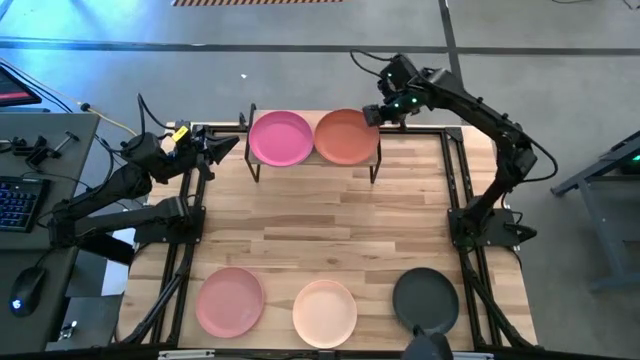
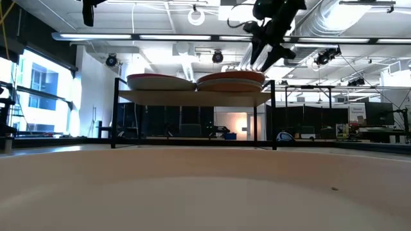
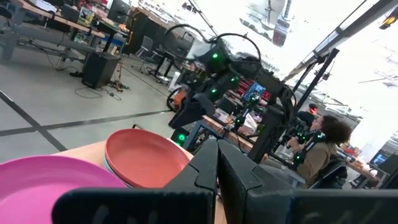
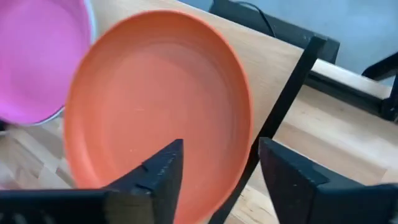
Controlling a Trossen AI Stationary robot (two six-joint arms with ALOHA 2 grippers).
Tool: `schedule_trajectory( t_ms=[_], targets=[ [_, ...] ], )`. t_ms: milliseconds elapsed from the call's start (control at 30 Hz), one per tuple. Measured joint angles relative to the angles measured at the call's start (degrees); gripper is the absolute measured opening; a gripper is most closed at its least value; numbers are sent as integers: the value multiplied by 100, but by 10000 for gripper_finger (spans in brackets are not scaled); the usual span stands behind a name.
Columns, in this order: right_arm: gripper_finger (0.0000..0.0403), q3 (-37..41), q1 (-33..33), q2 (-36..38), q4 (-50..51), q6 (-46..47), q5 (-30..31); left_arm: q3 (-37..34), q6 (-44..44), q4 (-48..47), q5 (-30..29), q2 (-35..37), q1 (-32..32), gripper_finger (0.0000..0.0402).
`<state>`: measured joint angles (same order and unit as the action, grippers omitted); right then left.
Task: Place and stack plates onto a shelf
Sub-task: Stack the orange plate on top of the gray plate on the shelf, then stack the light pink plate on top of the pink plate on the shelf
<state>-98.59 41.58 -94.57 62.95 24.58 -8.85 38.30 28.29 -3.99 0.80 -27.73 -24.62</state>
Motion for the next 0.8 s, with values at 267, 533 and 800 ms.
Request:
schedule_trajectory(
  t_ms=[267,533,800],
  targets=[
    [222,0,-250,775,75,-483,141,59,-413,-132,51,-10,9,0],
    [222,2,-1486,1506,345,-529,1511,1254,-979,-2399,1384,-759,601,1],
    [222,667,-2537,2325,166,-171,2261,1478,-800,-2753,501,-939,1772,26]
  ],
)
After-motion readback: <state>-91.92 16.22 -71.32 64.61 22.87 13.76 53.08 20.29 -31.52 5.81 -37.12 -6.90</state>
